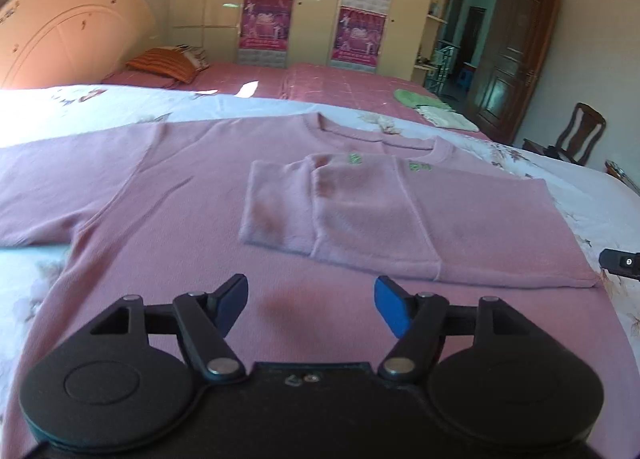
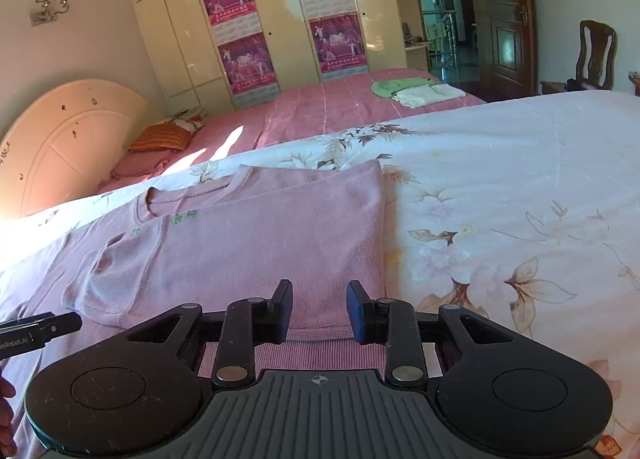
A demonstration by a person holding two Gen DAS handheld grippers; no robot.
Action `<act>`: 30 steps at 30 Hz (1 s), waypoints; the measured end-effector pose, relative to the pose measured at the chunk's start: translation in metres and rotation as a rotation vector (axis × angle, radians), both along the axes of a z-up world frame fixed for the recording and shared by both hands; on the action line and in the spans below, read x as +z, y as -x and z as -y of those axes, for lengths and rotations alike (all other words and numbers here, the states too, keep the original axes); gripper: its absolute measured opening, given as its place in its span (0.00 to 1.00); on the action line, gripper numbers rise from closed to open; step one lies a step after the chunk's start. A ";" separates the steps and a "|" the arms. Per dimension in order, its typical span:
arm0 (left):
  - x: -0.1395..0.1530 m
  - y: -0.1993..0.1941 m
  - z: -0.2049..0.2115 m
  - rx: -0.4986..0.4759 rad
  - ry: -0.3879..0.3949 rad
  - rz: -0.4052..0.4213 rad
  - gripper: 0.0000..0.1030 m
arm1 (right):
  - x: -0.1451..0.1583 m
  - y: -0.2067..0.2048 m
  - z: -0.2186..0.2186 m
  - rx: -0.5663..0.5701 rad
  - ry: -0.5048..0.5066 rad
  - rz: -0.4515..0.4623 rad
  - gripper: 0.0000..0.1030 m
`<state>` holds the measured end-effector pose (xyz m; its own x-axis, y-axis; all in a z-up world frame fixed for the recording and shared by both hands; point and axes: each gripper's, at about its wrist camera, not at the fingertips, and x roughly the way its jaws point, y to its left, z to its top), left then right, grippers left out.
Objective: Fold small clothes
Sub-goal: 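Grasp the other sleeve cuff with the left gripper and lift it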
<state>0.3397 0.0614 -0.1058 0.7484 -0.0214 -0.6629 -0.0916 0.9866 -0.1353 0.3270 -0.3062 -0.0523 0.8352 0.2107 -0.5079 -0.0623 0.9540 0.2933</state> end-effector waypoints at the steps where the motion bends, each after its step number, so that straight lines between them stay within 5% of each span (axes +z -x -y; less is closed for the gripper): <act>1: 0.000 0.011 -0.008 0.028 0.004 -0.008 0.67 | -0.001 0.004 0.001 0.006 -0.015 -0.002 0.29; 7: 0.008 0.081 -0.105 0.297 0.022 -0.006 0.66 | -0.005 0.006 -0.020 0.043 -0.072 -0.056 0.29; 14: 0.001 0.118 -0.270 0.638 0.293 0.072 0.63 | -0.008 -0.005 -0.077 0.031 -0.053 -0.085 0.29; 21: -0.014 0.091 -0.375 0.675 0.451 0.197 0.61 | 0.003 -0.012 -0.133 -0.057 -0.062 -0.077 0.29; 30: -0.022 0.049 -0.415 0.692 0.527 0.283 0.57 | 0.023 -0.024 -0.165 -0.143 -0.082 -0.065 0.29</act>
